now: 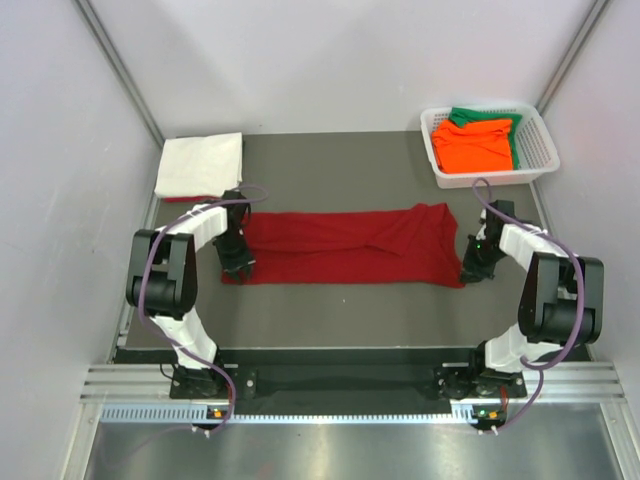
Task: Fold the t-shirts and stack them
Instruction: Fold the tshirt
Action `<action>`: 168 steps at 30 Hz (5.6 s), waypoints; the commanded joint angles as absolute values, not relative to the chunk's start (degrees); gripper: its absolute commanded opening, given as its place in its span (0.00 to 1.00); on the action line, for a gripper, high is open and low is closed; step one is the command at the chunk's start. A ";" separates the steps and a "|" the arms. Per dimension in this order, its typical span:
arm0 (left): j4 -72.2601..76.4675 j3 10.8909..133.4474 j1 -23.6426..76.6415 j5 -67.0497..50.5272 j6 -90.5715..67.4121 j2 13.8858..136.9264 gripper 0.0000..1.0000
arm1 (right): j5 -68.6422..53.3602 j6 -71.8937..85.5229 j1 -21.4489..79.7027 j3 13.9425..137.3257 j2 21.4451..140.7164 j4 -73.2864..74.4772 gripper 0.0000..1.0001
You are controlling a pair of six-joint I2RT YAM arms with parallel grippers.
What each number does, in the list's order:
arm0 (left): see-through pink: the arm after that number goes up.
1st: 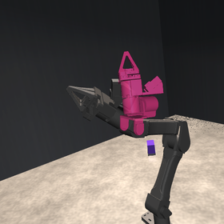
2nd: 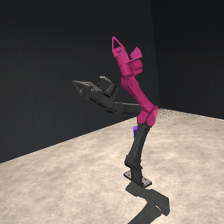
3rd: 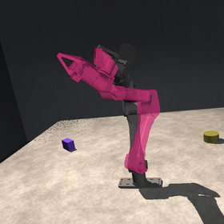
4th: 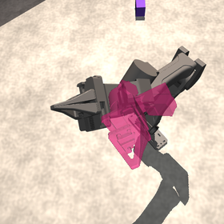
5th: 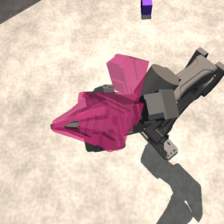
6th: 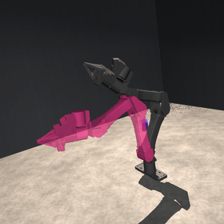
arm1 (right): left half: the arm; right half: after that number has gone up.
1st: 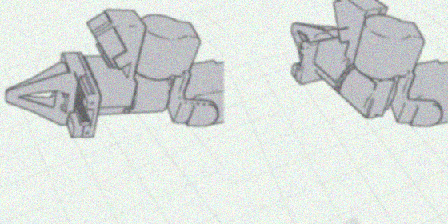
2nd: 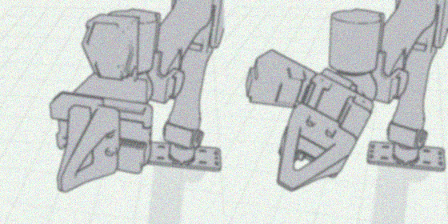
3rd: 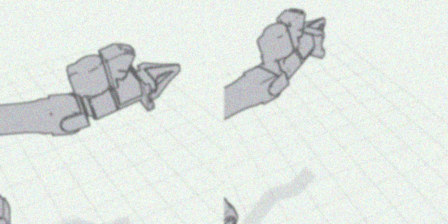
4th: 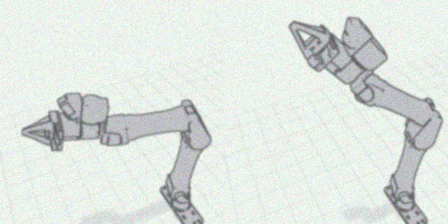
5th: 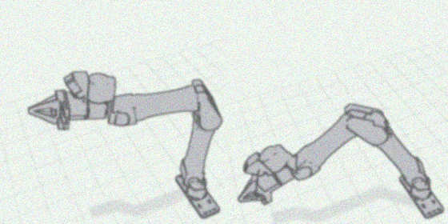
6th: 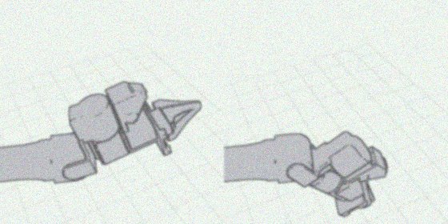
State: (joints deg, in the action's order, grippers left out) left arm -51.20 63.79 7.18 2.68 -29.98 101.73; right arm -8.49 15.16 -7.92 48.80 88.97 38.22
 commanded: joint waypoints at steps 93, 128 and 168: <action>3.25 81.39 44.47 -13.09 -84.29 126.21 0.31 | -24.34 21.09 0.35 54.23 82.88 23.64 0.68; 0.26 79.72 43.51 -13.01 -85.17 120.32 0.21 | -26.89 22.24 0.35 53.17 87.36 19.95 0.68; -0.97 84.29 44.74 -15.82 -90.79 126.12 0.17 | -26.89 21.62 -1.58 53.17 86.75 20.30 0.68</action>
